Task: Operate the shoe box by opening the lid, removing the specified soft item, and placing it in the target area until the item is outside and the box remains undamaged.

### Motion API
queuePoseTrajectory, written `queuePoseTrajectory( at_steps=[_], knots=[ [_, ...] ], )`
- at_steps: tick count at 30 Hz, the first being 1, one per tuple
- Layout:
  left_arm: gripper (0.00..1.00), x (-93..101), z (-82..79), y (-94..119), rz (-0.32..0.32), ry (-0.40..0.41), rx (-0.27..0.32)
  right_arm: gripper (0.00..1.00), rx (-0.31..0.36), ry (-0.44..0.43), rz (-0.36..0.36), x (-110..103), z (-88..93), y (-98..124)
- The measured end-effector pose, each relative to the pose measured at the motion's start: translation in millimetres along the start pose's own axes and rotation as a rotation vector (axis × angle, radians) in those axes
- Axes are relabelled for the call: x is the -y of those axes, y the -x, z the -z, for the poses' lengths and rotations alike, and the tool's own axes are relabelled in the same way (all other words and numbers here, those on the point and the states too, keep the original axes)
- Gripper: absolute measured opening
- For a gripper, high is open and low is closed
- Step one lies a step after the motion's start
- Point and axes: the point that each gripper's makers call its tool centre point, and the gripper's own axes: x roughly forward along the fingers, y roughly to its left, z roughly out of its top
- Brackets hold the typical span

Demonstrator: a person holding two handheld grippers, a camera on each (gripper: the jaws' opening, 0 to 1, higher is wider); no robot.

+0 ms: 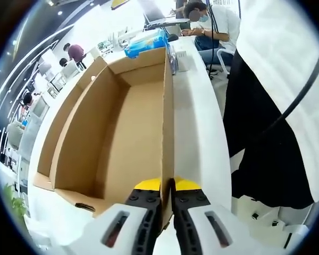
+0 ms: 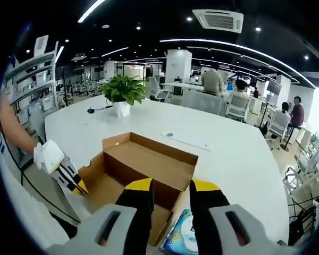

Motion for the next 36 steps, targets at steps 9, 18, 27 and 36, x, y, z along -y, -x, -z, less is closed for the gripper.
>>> queuePoseTrajectory(
  at_steps=[9,18,27,36],
  knots=[
    [0.05,0.0,0.5,0,0.002,-0.008,0.014,0.28,0.056,-0.067,0.03,20,-30.4,-19],
    [0.04,0.4,-1.0,1,0.017,-0.005,0.022,0.41,-0.074,-0.066,0.083,53,-25.7,-46],
    [0.04,0.3,-2.8,1,0.013,-0.006,0.027,0.33,-0.124,-0.095,0.045,44,-33.1,-73],
    [0.04,-0.3,-1.7,1,0.009,-0.001,0.032,0.32,-0.215,-0.031,0.003,44,-33.2,-101]
  ],
)
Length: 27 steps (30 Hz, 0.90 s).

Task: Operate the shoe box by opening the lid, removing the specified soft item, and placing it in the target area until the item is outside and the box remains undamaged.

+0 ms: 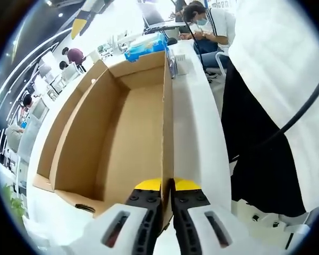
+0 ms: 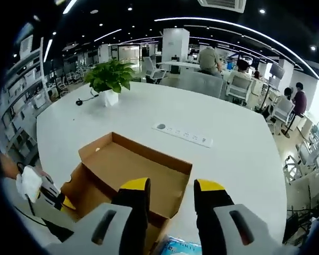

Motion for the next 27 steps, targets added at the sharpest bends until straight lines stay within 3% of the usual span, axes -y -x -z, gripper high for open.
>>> queuePoseTrajectory(
  at_steps=[3,4,6,9,15,18,21,27],
  knots=[
    [0.04,-0.1,0.9,0,0.002,0.003,-0.003,0.3,-0.071,-0.069,-0.04,0,6.8,-8],
    [0.04,-0.1,0.9,0,0.002,0.004,-0.003,0.31,-0.107,-0.128,-0.055,-1,12.2,-9],
    [0.04,0.1,0.4,0,0.0,0.004,-0.004,0.31,-0.122,-0.187,-0.097,-3,16.0,-14],
    [0.04,-0.7,0.7,0,0.014,0.014,-0.008,0.29,-0.184,-0.194,-0.149,-8,27.2,-24],
    [0.04,0.9,0.0,0,0.01,0.006,-0.003,0.31,-0.303,-0.21,-0.109,6,42.5,-45],
    [0.04,0.6,-0.1,0,0.008,0.004,-0.003,0.3,-0.342,-0.301,-0.086,17,45.9,-60],
    [0.04,0.6,-1.2,1,0.013,0.006,-0.003,0.26,-0.364,-0.423,-0.082,14,48.4,-64],
    [0.04,0.8,-1.0,1,0.011,0.004,-0.002,0.25,-0.378,-0.384,-0.03,20,49.9,-72]
  ],
)
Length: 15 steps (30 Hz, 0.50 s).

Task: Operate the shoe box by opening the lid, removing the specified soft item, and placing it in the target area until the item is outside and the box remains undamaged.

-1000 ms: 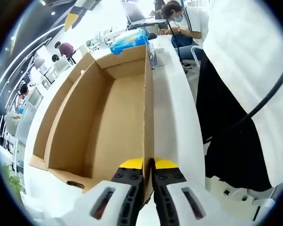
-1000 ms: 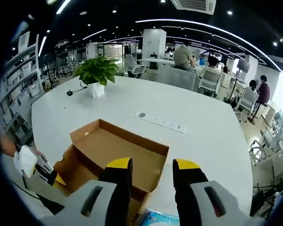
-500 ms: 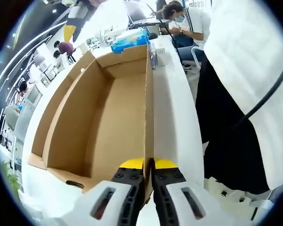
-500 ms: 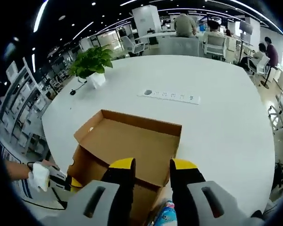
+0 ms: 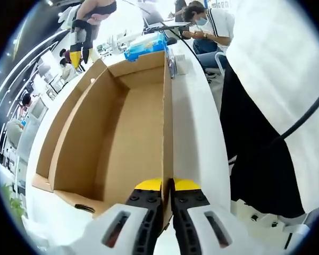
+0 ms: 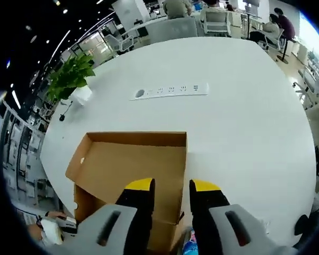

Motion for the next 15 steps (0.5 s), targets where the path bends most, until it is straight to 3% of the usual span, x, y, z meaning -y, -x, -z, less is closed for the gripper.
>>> queuePoseTrajectory(
  at_steps=[6,9,12,15],
  knots=[
    [0.04,0.3,-0.3,0,0.001,-0.002,0.0,0.24,-0.016,0.004,0.013,-7,2.9,-4],
    [0.04,0.1,0.2,0,0.009,-0.001,-0.001,0.26,-0.006,0.076,0.028,-6,0.0,-15],
    [0.03,0.8,0.8,0,0.012,-0.005,-0.005,0.28,0.0,0.008,0.019,-5,-8.7,-35],
    [0.03,0.6,1.4,0,0.026,0.004,-0.006,0.27,0.023,-0.015,0.027,-7,-15.8,-36]
  ],
)
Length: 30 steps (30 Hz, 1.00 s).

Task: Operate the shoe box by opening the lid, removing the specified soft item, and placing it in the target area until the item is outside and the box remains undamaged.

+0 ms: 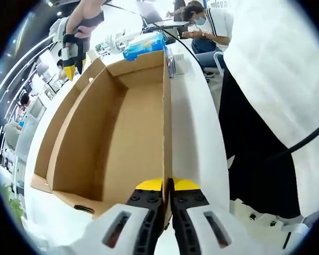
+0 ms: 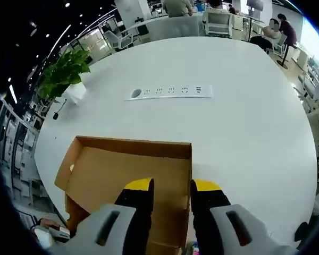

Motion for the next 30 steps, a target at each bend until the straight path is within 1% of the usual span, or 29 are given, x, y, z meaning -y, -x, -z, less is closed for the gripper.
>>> queuePoseTrajectory(
  at_steps=[3,6,7,8,9,10,12,13,15,18,20,22,24,26,29,30],
  knots=[
    [0.03,0.4,0.6,0,-0.004,-0.002,0.001,0.27,-0.008,-0.013,0.011,-1,-1.0,-2],
    [0.03,0.8,-0.3,0,-0.01,-0.004,0.0,0.26,0.004,-0.02,0.029,3,-3.2,-3],
    [0.03,0.8,-0.7,0,-0.012,-0.003,0.0,0.25,0.017,-0.041,0.034,6,-2.1,-5],
    [0.03,0.6,-0.3,0,-0.013,-0.002,-0.001,0.25,0.013,-0.034,0.032,8,1.4,-8],
    [0.03,0.5,0.0,0,-0.012,0.004,-0.001,0.25,-0.019,-0.028,0.043,12,6.6,-12],
    [0.03,0.3,0.1,-1,-0.011,0.005,-0.002,0.25,-0.019,-0.024,0.048,13,7.1,-12],
    [0.02,0.6,0.4,-1,-0.002,0.006,-0.006,0.25,0.009,0.002,0.039,12,1.6,-14],
    [0.02,0.7,0.3,-1,0.001,0.008,-0.007,0.25,0.013,0.009,0.037,11,0.4,-15],
    [0.02,0.8,0.6,-1,-0.003,0.006,-0.005,0.25,-0.006,0.018,0.05,14,-3.1,-21],
    [0.03,1.0,0.2,-1,-0.007,0.002,-0.004,0.25,0.001,-0.006,0.035,13,-10.4,-29],
    [0.03,0.8,0.2,-1,-0.006,0.007,-0.005,0.25,0.001,-0.005,0.041,13,-10.0,-30],
    [0.03,0.6,0.2,-1,-0.005,0.007,-0.003,0.23,-0.001,0.013,0.05,11,-4.9,-27],
    [0.03,0.7,0.3,-1,-0.006,0.003,-0.002,0.21,-0.006,0.021,0.055,15,-6.0,-30],
    [0.03,0.9,0.0,0,-0.008,0.003,-0.001,0.21,-0.02,0.01,0.085,21,-2.8,-28],
    [0.03,0.8,0.1,0,-0.015,0.001,0.001,0.2,-0.031,0.014,0.093,21,1.5,-30],
    [0.03,0.8,-0.1,0,-0.016,0.002,0.001,0.19,-0.04,0.031,0.104,22,3.1,-31]
  ],
)
